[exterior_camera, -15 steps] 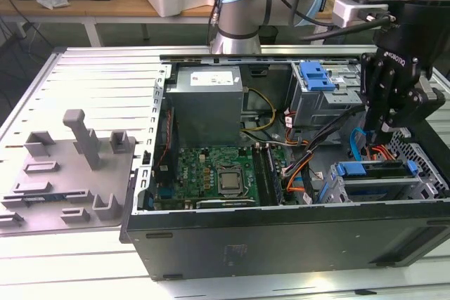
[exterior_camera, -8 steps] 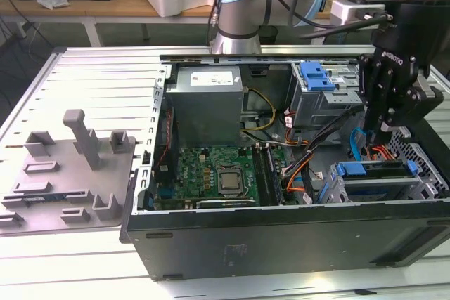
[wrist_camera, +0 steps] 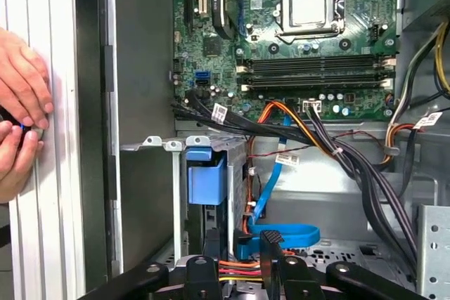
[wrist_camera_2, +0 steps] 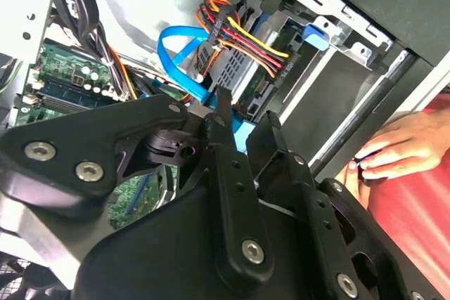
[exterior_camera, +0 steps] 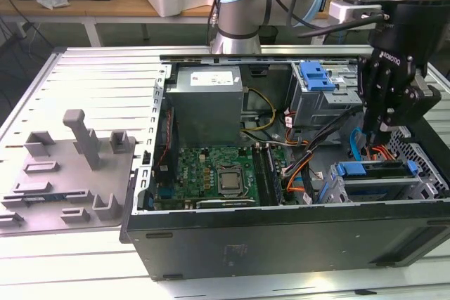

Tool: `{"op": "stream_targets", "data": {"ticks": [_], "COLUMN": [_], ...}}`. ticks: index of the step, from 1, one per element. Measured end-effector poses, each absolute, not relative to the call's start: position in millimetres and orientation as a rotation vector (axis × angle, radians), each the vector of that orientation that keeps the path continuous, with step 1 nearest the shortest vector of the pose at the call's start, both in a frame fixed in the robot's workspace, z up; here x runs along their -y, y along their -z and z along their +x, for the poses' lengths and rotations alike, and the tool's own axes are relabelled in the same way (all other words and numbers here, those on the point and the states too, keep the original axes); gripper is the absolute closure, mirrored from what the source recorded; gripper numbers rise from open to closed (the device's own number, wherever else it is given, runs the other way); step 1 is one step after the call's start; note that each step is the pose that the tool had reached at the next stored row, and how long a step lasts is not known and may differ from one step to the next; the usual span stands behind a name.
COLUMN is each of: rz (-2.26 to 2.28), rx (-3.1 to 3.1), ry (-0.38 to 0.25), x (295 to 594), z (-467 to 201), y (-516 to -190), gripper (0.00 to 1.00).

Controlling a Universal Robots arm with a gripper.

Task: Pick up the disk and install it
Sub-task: 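Insert the second disk wire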

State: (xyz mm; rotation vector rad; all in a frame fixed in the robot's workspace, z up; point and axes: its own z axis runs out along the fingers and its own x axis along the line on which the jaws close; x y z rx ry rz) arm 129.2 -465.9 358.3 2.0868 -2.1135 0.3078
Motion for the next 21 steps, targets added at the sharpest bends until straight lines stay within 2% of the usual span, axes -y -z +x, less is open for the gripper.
{"op": "stream_targets", "data": {"ticks": [10, 12, 18, 21], "rz": [2.086, 2.087, 2.089, 2.094], "rx": [2.099, 2.097, 2.092, 2.086], "ry": [-0.323, -0.324, -0.327, -0.329], "x": [465.9, 465.8, 465.9, 465.8], "z": [129.2, 129.3, 129.2, 129.2], "y": [-357.6, -357.4, -357.0, -356.7], "gripper": [0.65, 0.78, 0.78, 0.84]}}
